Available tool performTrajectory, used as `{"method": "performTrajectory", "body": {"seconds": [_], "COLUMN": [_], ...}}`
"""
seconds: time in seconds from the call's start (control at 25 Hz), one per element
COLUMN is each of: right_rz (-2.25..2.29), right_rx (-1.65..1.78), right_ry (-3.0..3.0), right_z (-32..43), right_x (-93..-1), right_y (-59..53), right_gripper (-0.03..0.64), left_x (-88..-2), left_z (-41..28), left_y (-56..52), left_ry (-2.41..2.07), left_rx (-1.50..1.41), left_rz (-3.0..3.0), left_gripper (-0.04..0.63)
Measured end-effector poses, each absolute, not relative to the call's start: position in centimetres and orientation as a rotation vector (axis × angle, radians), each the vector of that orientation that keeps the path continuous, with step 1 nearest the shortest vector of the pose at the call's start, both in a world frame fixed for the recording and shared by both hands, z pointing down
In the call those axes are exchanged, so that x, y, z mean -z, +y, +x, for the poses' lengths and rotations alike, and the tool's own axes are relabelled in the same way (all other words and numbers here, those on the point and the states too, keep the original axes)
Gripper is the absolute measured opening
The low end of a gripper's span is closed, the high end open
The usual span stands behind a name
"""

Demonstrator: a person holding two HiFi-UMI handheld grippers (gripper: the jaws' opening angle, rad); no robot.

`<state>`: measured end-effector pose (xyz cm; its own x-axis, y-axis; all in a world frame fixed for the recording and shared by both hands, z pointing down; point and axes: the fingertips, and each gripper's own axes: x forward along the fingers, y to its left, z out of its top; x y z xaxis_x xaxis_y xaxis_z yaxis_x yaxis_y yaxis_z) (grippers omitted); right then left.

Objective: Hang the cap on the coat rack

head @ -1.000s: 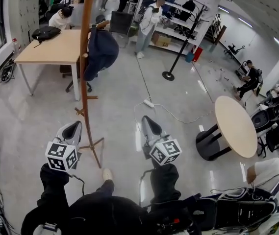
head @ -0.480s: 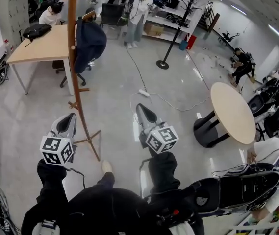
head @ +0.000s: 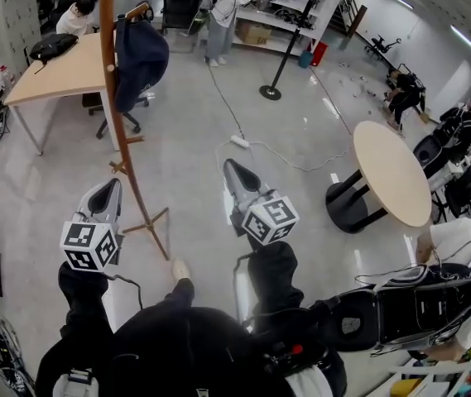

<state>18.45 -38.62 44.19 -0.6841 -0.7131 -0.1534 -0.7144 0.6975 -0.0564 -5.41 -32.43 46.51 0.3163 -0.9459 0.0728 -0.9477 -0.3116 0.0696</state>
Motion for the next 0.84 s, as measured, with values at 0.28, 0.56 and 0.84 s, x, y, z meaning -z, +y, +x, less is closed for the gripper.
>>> {"method": "performTrajectory", "body": {"seconds": [0.28,0.56,0.84], "right_rz": [-1.157,-1.157,-1.153], "right_rx": [0.002,0.003,-0.01], "right_ry": [2.735,2.736,2.74], "right_z": [19.0,18.9,18.7], "right_x": [-41.7,-41.5,-40.6], "right_y": [-38.5,-38.2,-38.2], "right_gripper": [0.002,0.002,0.002], "left_x": [-44.2,-43.9,-42.8], "left_z": [-4.8,-4.7,-4.8], "left_y": [-32.5,-32.1,-32.3], "left_ry": [-1.779,-1.774,-1.779], "left_rx": [-0.048,-0.046,-0.03], "left_rz": [2.468,2.474,2.483], "left_gripper": [0.002,0.002,0.002]}}
